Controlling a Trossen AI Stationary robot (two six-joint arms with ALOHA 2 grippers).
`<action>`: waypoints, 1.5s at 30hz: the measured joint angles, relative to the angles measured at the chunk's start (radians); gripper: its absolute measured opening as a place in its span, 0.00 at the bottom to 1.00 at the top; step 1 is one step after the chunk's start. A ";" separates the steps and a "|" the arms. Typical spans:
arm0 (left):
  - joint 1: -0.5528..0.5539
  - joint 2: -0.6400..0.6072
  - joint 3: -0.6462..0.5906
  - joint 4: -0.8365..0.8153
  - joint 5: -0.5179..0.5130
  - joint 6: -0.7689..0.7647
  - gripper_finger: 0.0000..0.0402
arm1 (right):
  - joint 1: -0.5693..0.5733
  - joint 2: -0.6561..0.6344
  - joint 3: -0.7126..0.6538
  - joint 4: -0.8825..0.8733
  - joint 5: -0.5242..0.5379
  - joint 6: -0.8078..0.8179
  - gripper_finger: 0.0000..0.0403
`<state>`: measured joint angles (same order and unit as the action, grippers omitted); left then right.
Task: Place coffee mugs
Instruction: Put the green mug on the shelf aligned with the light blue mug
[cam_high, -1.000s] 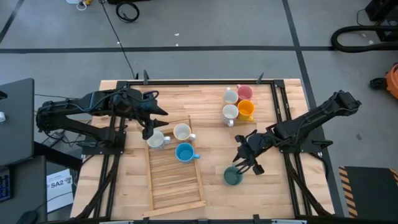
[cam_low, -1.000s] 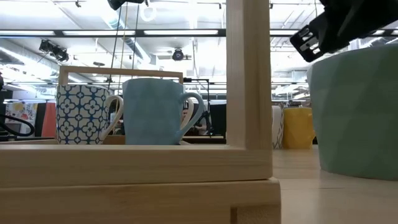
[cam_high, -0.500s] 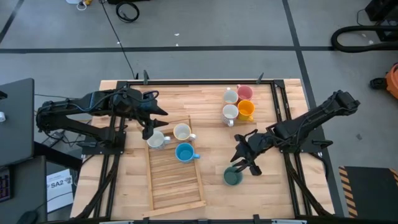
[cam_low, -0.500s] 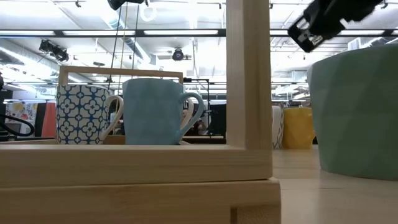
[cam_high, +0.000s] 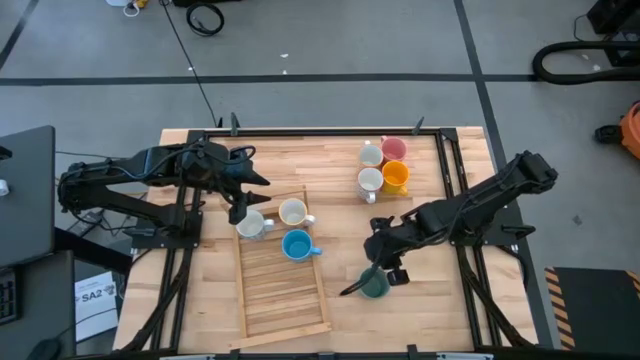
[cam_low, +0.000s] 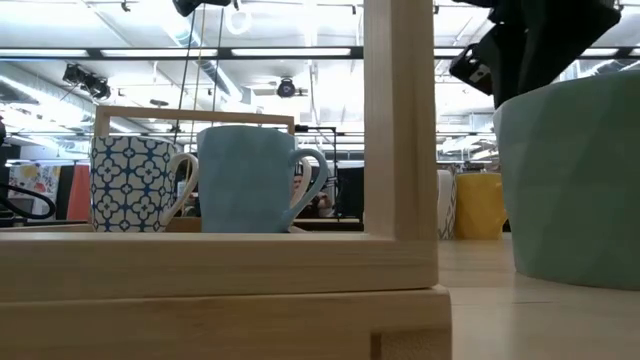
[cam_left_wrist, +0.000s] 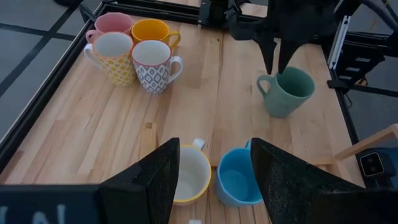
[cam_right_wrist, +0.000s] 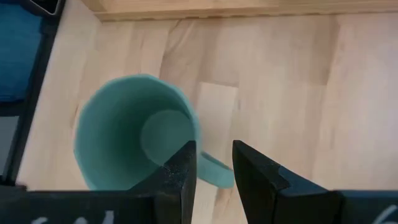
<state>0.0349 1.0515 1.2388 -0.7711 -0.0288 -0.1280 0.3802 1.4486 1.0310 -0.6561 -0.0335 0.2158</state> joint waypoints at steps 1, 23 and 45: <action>0.000 0.000 0.000 -0.001 0.000 0.000 0.51 | 0.000 0.012 0.015 -0.006 -0.008 0.000 0.27; 0.000 0.000 0.000 -0.013 0.000 0.000 0.51 | 0.000 0.158 0.063 -0.051 -0.083 0.018 0.27; 0.000 0.000 0.000 -0.019 0.000 0.000 0.51 | -0.003 0.208 0.062 -0.054 -0.056 -0.066 0.08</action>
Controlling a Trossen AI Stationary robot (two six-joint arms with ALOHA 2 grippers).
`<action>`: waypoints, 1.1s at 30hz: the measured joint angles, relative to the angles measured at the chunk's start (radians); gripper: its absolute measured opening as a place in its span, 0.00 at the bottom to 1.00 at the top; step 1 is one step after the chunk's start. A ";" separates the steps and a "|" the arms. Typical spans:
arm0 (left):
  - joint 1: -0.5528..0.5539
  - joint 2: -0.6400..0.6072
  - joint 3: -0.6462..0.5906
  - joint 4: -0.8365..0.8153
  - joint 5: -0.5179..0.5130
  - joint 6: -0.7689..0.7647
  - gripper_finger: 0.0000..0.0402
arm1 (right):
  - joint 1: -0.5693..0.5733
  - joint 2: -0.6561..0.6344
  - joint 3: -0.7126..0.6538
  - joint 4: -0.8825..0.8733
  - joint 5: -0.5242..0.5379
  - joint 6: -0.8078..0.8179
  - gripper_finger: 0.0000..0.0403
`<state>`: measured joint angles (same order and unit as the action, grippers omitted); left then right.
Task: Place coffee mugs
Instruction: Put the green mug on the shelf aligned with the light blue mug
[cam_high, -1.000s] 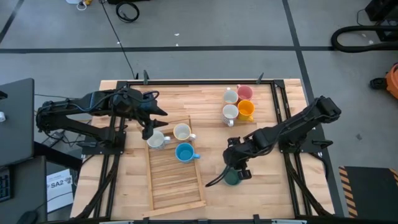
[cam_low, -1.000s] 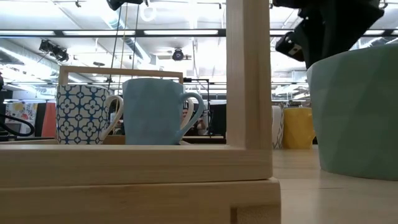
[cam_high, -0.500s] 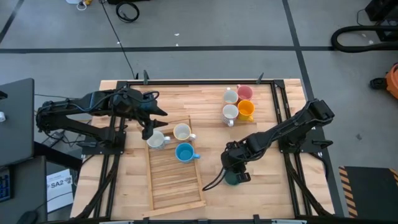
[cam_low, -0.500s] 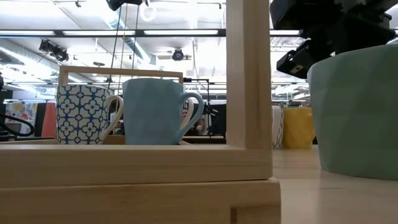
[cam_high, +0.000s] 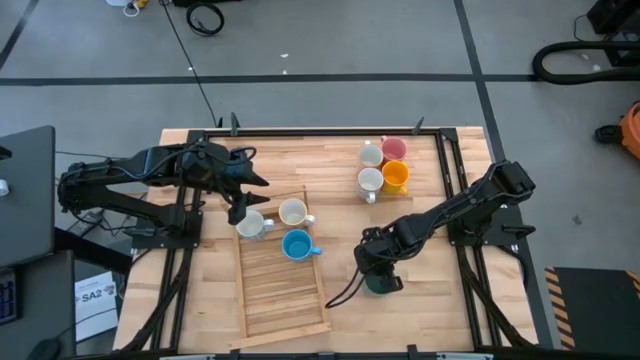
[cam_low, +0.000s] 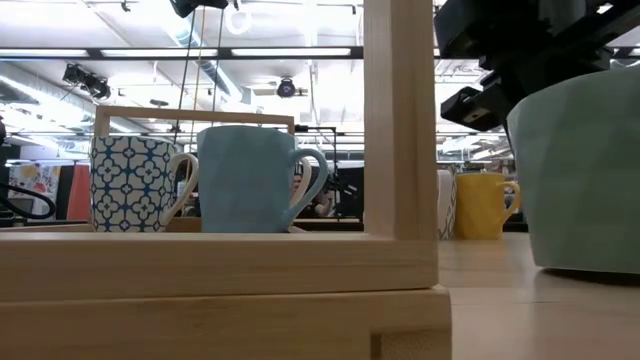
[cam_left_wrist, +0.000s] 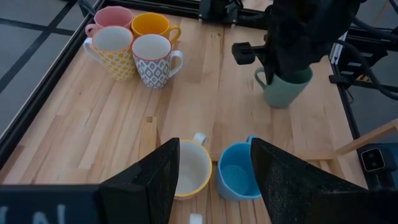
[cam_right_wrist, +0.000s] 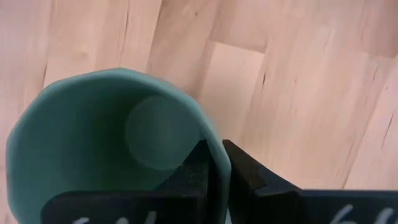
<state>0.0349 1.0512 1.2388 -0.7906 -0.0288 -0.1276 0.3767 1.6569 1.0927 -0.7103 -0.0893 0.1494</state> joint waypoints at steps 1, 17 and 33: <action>0.000 0.000 0.000 0.000 0.000 0.000 0.51 | 0.000 0.000 0.000 0.000 0.006 -0.013 0.08; 0.000 0.000 0.000 0.000 0.000 0.012 0.51 | -0.013 0.000 0.308 -0.189 0.178 -0.504 0.08; 0.000 0.001 0.000 0.002 0.000 0.043 0.51 | -0.013 0.008 0.400 -0.089 0.519 -1.173 0.08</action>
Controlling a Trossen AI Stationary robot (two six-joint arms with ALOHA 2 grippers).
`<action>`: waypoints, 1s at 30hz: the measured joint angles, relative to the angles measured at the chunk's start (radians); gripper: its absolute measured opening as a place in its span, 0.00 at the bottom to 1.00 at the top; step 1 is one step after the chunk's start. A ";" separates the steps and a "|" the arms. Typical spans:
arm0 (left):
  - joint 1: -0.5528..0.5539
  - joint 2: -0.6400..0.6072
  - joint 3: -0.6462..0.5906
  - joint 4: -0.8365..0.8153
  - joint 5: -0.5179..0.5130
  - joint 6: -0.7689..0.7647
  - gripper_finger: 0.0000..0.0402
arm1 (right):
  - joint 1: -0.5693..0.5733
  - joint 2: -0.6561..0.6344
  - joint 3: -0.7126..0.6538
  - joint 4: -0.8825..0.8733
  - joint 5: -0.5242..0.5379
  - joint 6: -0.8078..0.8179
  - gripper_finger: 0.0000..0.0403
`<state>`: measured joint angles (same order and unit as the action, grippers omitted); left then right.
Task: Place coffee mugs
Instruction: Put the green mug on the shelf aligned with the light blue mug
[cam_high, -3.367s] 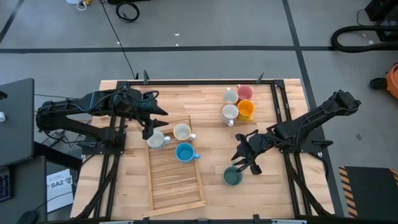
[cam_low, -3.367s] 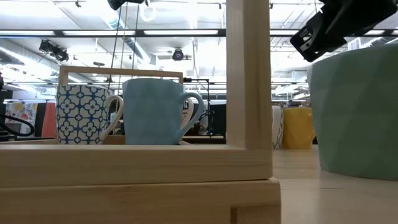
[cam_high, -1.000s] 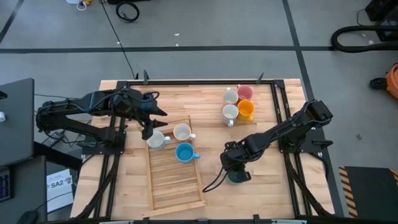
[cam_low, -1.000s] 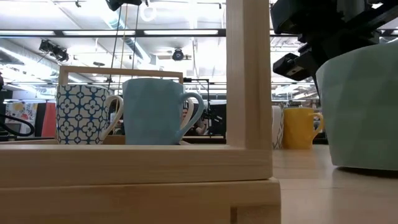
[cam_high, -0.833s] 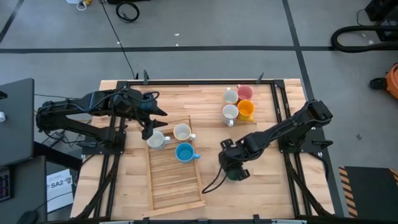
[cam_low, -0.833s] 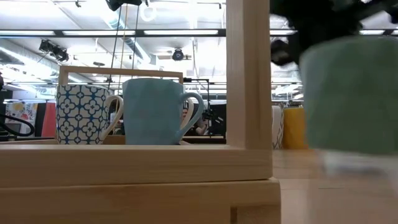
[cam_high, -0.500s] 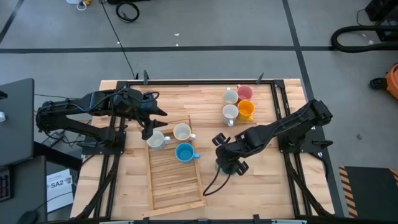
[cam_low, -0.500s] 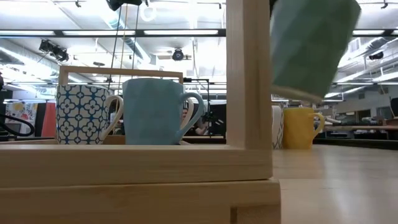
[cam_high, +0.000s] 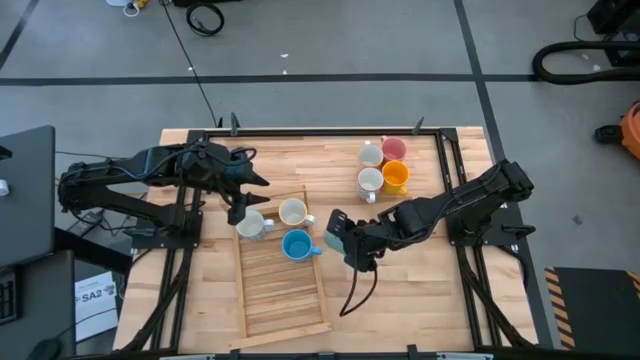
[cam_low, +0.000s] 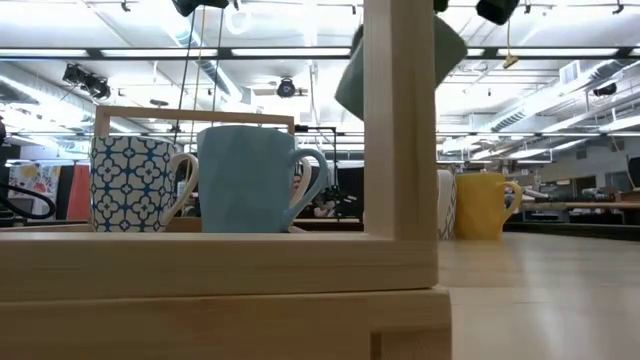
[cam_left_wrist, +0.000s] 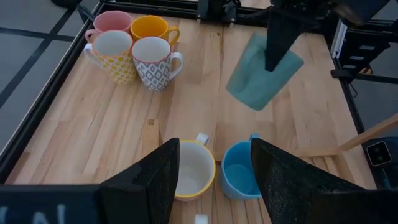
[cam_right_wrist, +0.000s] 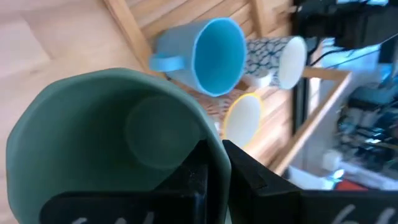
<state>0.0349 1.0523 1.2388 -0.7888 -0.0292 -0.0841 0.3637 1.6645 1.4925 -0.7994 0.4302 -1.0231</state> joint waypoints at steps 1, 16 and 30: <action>0.000 0.002 0.000 0.004 0.000 0.001 0.51 | 0.000 0.000 0.000 0.017 0.004 -0.025 0.08; 0.000 0.064 0.000 0.151 0.000 0.000 0.51 | 0.000 0.002 0.000 0.298 0.014 -0.286 0.09; 0.000 0.194 0.000 0.313 0.266 0.003 0.51 | -0.001 0.002 0.000 0.351 -0.032 -0.297 0.09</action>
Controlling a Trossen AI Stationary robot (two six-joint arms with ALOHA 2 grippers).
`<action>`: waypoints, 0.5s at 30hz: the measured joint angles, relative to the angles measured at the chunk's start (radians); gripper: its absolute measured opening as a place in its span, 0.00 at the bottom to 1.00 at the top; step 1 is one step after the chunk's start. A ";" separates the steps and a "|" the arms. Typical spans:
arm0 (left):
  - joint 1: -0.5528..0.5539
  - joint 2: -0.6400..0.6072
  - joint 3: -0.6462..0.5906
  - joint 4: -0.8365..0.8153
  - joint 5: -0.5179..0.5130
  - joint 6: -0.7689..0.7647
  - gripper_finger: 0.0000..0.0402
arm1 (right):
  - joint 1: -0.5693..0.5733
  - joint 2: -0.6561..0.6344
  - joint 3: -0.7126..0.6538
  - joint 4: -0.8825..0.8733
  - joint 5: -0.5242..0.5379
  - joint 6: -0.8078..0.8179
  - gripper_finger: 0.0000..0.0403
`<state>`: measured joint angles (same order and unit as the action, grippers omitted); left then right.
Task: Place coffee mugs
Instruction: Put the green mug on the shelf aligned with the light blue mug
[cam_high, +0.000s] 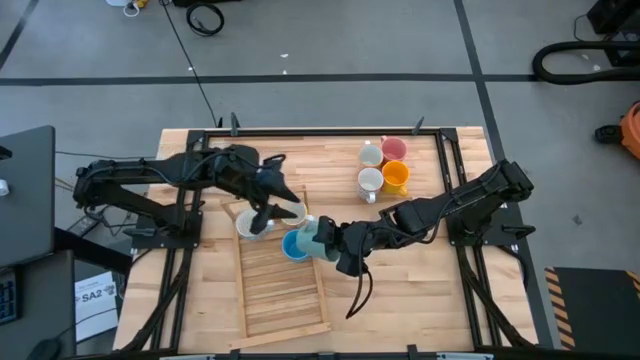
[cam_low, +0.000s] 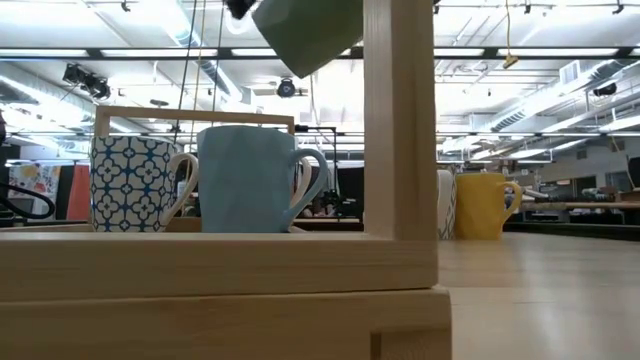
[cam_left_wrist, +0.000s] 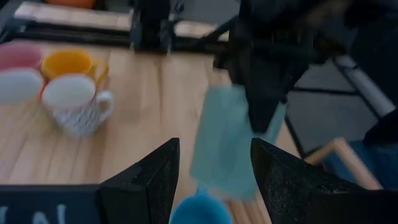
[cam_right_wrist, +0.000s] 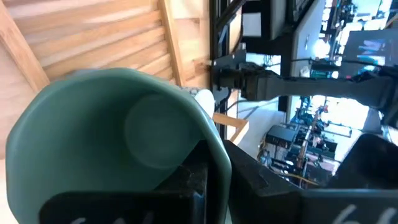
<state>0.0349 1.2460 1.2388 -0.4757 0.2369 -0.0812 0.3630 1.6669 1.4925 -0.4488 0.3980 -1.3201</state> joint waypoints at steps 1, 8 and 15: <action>0.000 0.009 0.000 0.009 0.007 0.003 0.51 | 0.000 0.000 0.000 0.001 -0.006 0.000 0.09; -0.011 0.069 0.000 0.045 0.041 0.024 0.51 | 0.000 0.000 0.000 0.007 -0.006 0.001 0.09; -0.049 0.108 0.000 0.084 0.042 0.026 0.51 | 0.000 0.000 0.000 0.009 -0.007 0.000 0.09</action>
<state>-0.0141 1.3539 1.2387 -0.3912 0.2787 -0.0553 0.3630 1.6672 1.4925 -0.4400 0.3908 -1.3201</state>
